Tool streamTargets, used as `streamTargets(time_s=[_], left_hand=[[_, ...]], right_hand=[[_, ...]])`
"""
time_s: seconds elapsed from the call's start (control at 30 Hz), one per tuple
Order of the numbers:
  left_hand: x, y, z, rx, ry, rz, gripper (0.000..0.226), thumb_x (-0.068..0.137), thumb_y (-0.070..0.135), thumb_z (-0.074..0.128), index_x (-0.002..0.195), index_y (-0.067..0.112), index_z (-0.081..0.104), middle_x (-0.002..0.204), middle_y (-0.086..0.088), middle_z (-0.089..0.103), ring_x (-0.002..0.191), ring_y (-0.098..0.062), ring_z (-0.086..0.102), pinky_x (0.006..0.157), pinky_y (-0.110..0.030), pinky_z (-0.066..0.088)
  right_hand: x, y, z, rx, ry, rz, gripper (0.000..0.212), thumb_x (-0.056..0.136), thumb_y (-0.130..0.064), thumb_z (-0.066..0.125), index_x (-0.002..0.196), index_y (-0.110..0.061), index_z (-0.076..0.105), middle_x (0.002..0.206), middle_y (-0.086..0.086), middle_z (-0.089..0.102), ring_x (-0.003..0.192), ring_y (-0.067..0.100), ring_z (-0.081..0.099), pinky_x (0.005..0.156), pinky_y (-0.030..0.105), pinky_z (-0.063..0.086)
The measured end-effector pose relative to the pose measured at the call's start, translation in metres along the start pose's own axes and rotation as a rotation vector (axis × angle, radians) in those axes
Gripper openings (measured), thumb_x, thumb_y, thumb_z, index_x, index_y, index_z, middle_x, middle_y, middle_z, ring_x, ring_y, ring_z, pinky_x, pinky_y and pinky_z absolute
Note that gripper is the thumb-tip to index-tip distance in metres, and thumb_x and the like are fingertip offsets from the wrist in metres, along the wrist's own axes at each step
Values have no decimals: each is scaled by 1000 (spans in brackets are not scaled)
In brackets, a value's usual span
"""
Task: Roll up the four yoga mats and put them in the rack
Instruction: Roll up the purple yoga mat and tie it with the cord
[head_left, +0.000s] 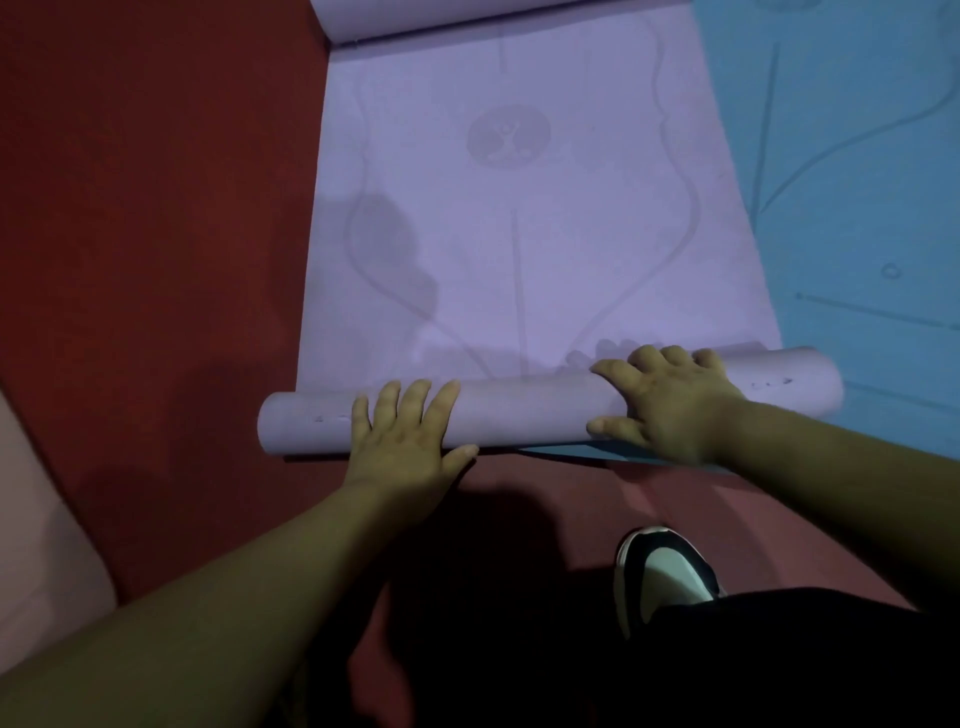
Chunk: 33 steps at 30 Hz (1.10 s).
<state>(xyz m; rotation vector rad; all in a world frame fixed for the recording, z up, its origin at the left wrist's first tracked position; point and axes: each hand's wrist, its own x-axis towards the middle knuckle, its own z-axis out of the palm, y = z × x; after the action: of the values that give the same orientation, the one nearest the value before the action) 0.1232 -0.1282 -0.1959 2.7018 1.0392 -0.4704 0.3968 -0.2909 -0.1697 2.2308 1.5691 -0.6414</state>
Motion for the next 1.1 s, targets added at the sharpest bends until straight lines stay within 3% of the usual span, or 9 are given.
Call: streamTargets(time_s=[0.17,0.27,0.4,0.53,0.63,0.73,0.83,0.97,1.1], left_hand=[[12,0,-8,2,-61,-26,80,86,76,15,158,39,12,163,1,18,149,-30,10,120,-58,-1],[14,-1,-11,3,-85,-9,71,96,71,26,157,39,11,163,1,17,149,-30,10,121,-58,-1],[19,0,-15,27,-57,-5,74,95,71,21,159,37,8,164,-1,18,150,-31,13,121,-58,2],[11,1,-8,20,2,1,86,84,78,13,159,37,13,164,-2,22,150,-34,14,120,-59,3],[18,3,-5,16,18,-21,83,84,78,16,157,37,20,161,-1,28,147,-33,20,119,-60,5],[24,0,-7,39,-6,-14,80,86,77,16,156,38,18,160,0,27,146,-31,21,120,-58,5],[25,-1,-9,49,-22,-7,82,84,78,9,156,39,15,160,0,26,145,-30,20,120,-58,5],[28,-2,-17,42,-32,17,76,94,74,22,158,35,12,162,-4,22,148,-33,16,121,-59,4],[17,4,-6,49,90,86,83,88,74,31,155,26,31,155,-14,40,143,-42,32,117,-67,17]], right_hand=[[-12,-14,27,8,249,34,84,86,-79,28,146,-26,49,127,18,57,114,41,53,103,62,36],[-12,-15,31,9,251,54,83,85,-80,32,143,-24,52,123,17,58,112,41,54,101,61,35],[-1,-6,9,-1,107,46,90,80,-88,14,149,-35,36,131,9,53,122,35,50,105,57,34],[6,-2,-2,-7,19,33,87,81,-88,15,153,-40,16,147,5,39,135,32,38,112,53,26],[0,-6,4,-15,70,65,96,75,-87,6,155,-36,23,148,9,41,136,36,38,114,58,25],[-6,-16,24,8,184,81,89,84,-80,24,151,-24,43,140,21,52,129,47,46,108,66,29],[-4,-16,26,9,188,88,85,86,-79,27,147,-23,47,134,20,55,122,45,50,105,65,32],[2,-8,7,8,129,81,95,79,-84,8,153,-30,35,137,10,50,125,37,45,108,58,30],[8,-3,-3,-24,71,60,102,69,-85,-7,154,-36,18,144,3,40,133,30,37,112,53,25]])
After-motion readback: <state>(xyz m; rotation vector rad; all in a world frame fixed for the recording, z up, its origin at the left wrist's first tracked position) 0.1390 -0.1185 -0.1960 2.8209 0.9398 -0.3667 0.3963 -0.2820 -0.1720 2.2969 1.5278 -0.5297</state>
